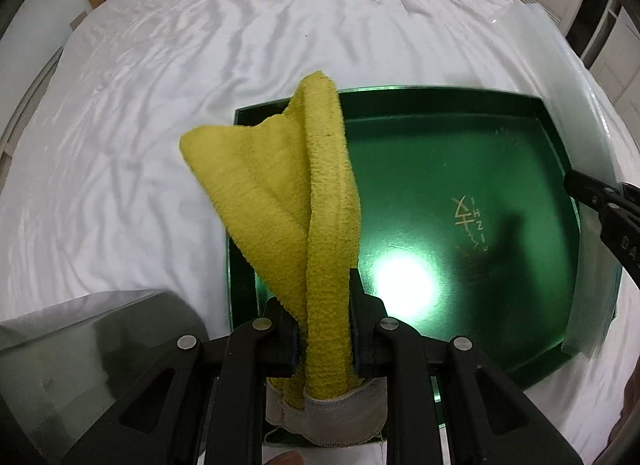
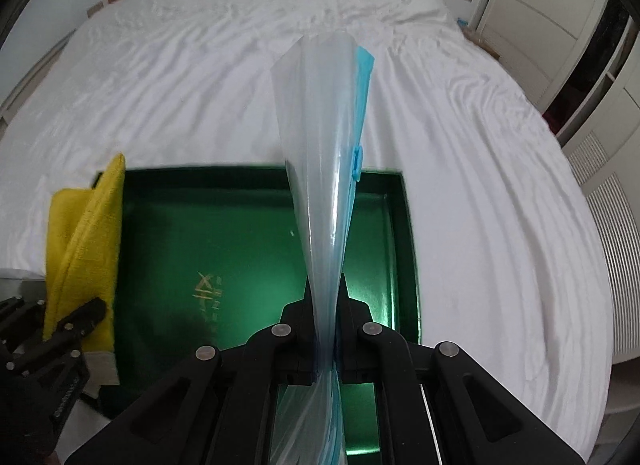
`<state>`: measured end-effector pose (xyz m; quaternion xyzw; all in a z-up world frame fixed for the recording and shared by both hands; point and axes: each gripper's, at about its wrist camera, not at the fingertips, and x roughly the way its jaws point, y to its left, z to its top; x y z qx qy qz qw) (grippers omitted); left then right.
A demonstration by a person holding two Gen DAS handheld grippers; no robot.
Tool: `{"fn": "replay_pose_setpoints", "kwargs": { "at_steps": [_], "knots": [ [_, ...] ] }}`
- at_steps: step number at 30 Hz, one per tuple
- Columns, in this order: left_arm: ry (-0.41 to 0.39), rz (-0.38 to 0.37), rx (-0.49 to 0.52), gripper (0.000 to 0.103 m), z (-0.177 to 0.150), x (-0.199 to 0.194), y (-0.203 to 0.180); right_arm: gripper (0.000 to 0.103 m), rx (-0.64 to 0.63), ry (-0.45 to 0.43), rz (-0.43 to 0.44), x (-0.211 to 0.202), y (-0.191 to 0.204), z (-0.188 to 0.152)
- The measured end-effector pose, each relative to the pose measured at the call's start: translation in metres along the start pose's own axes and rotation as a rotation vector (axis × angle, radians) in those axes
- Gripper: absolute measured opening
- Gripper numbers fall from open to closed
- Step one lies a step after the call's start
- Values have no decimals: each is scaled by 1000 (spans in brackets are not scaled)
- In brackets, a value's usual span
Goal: Organize soft objects
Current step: 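Carry the yellow towel and zip bag over the green tray with both tools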
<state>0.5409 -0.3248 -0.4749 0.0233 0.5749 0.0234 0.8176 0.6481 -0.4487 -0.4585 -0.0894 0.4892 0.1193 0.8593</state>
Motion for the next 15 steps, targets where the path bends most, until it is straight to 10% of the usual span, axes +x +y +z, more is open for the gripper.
{"fn": "replay_pose_setpoints", "kwargs": {
  "at_steps": [15],
  "knots": [
    [-27,41,41,23,-5,14,-13,6,-4,42,-34,58,14,11]
  ]
}}
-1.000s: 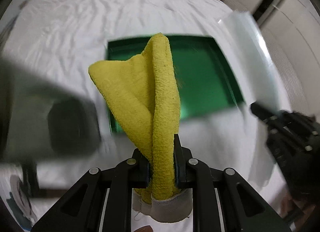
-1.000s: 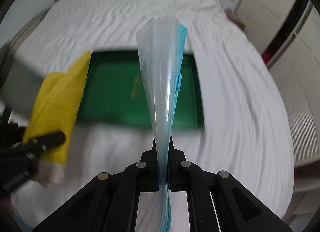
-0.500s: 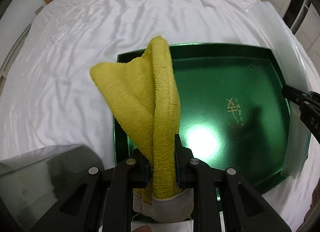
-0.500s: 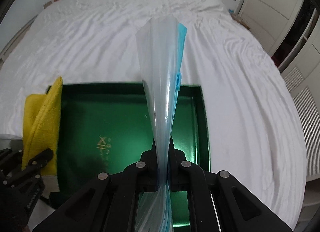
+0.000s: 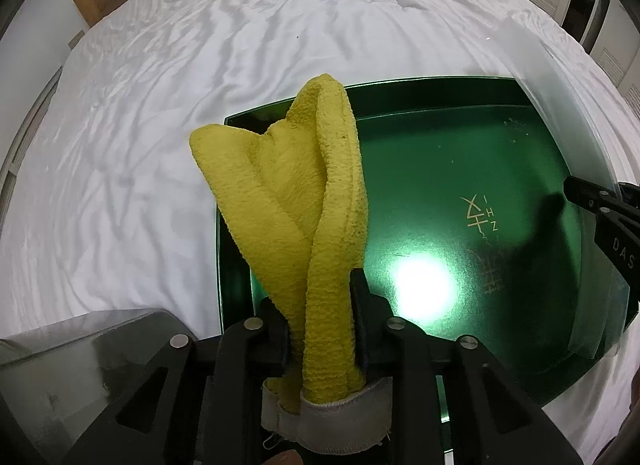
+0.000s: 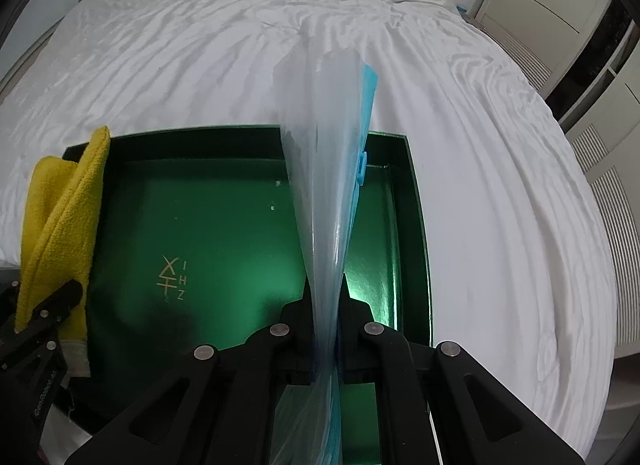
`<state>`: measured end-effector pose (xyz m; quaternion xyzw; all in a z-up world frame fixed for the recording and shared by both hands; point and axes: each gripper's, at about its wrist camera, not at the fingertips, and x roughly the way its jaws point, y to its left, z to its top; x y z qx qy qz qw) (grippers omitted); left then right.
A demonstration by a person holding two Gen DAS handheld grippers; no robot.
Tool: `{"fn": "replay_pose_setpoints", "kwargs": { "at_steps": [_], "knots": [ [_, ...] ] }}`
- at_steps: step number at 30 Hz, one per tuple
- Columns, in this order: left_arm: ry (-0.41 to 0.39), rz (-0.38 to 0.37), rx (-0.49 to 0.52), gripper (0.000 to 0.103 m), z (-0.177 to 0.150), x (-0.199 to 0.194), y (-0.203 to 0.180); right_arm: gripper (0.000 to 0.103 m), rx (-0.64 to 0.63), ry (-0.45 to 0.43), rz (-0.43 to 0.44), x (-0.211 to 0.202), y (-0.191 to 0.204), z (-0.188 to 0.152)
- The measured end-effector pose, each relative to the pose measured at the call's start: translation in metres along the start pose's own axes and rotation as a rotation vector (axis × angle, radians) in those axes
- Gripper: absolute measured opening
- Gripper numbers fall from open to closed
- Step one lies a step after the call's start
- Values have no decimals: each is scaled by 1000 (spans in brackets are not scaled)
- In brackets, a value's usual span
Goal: Organize soft objects
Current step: 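Carry the yellow towel and zip bag over the green tray with both tools, then lower and release the yellow towel and zip bag into the green tray with both tools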
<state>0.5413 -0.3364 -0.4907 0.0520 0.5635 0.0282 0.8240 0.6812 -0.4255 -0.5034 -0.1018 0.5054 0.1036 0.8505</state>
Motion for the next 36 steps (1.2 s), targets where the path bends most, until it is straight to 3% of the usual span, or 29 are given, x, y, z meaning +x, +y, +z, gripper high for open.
{"fn": "replay_pose_setpoints", "kwargs": {
  "at_steps": [10,15,27,30,34,36],
  "knots": [
    [5,-10,-15,28,2,4,2,8,1,-2,6,6,-2,1],
    [2,1,-23,38,3,5,3,11,-3,-4,-6,7,-3,0],
    [0,-13,-40,45,4,8,7,17,-13,-11,-24,9,-2,0],
    [5,-17,-39,56,4,9,8,21,-8,-12,-30,9,-4,0],
    [4,-27,-43,60,4,10,5,27,-14,-13,-34,9,-6,0],
    [2,-22,-43,68,5,11,4,30,-13,-14,-35,8,-6,-1]
  ]
}}
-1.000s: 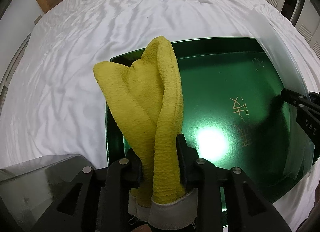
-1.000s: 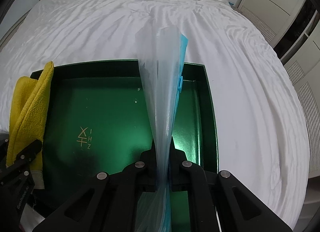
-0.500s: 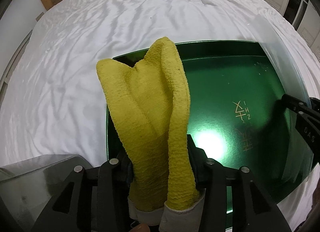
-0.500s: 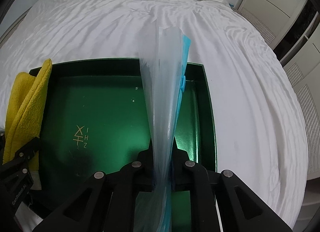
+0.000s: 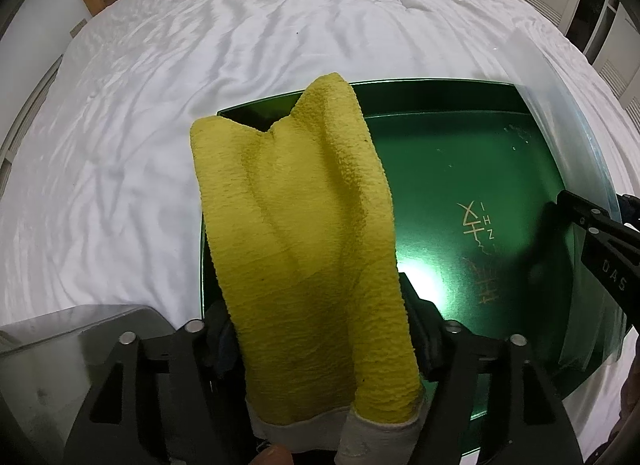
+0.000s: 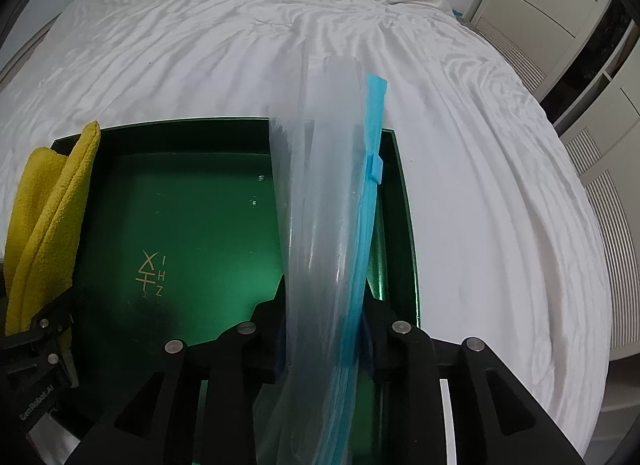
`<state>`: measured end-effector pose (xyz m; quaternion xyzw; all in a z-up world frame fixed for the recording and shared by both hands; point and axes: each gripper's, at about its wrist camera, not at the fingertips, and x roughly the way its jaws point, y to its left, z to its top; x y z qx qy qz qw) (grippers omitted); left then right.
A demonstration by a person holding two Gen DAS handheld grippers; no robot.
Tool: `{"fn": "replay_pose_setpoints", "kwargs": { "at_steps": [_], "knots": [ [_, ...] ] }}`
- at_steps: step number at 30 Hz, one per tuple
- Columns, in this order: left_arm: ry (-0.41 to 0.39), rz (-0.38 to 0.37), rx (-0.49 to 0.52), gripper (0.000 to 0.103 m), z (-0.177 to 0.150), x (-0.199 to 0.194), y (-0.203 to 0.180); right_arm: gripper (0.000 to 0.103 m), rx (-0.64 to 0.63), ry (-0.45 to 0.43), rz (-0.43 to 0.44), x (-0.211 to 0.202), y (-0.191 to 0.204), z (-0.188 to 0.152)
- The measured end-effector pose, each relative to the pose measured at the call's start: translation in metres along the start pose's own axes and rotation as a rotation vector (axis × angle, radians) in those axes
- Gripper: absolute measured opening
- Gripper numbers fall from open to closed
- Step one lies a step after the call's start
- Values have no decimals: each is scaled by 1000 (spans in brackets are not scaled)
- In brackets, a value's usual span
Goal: Organize soft objects
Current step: 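Lower and release the yellow towel and zip bag into the green tray with both tools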
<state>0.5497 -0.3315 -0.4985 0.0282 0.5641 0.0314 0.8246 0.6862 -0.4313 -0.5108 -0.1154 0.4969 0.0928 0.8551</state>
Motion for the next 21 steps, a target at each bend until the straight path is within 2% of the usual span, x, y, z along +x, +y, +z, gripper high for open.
{"fn": "replay_pose_setpoints", "kwargs": {
  "at_steps": [8,12,21],
  "knots": [
    [-22,29,5,75,1,-4,-4,37,8,-14,9,-4,-3,-4],
    [-39,44,1,75,5,-9,-4,45,10,-25,16,-10,-4,-4],
    [-91,62,-5,76,9,-22,5,52,9,-56,24,-26,-3,-5]
  ]
}}
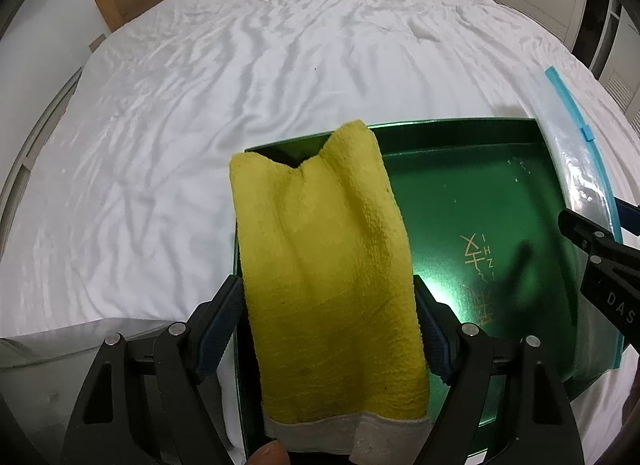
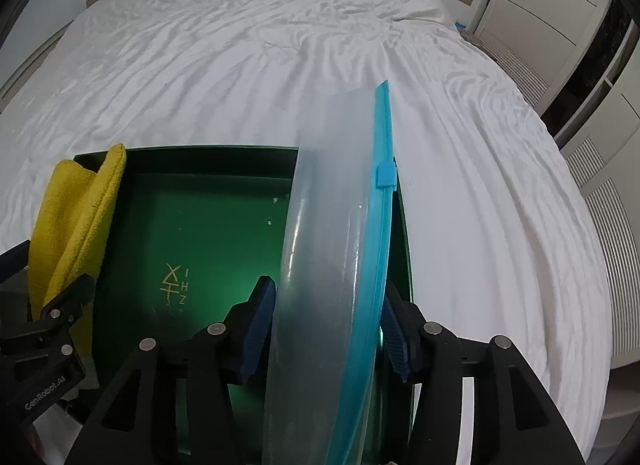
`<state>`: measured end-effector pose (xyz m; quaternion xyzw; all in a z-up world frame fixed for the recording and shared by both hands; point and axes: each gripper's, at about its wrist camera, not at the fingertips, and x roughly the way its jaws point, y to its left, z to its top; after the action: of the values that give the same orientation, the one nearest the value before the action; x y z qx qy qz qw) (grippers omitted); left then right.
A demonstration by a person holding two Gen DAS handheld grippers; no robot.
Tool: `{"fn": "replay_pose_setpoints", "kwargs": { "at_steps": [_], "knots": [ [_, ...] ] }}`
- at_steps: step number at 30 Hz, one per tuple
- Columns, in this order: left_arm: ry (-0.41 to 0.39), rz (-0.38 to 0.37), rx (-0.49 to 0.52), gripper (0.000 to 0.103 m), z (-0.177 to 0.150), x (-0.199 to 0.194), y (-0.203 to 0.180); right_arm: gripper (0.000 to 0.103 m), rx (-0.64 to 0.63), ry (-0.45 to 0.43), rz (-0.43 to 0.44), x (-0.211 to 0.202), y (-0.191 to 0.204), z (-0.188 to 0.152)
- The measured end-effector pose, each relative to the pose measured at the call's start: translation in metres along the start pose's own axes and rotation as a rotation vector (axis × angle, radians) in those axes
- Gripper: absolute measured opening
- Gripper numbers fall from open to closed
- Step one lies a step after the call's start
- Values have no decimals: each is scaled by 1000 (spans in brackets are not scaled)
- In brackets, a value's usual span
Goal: Organize soft objects
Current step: 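Lower and release the yellow towel and zip bag into the green tray with both tools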
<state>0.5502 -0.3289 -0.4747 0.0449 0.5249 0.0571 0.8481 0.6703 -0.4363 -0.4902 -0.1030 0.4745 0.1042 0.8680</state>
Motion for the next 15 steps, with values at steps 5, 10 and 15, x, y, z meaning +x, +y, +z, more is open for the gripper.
{"fn": "replay_pose_setpoints", "kwargs": {
  "at_steps": [5,10,15],
  "knots": [
    [-46,18,8,76,-1,-15,-5,58,12,-24,0,-10,-1,-4],
    [-106,61,22,76,-2,-28,-9,62,24,-39,6,-21,-4,-8],
    [-119,67,22,76,-3,-33,-9,62,30,-43,7,-29,-5,-11]
  ]
}}
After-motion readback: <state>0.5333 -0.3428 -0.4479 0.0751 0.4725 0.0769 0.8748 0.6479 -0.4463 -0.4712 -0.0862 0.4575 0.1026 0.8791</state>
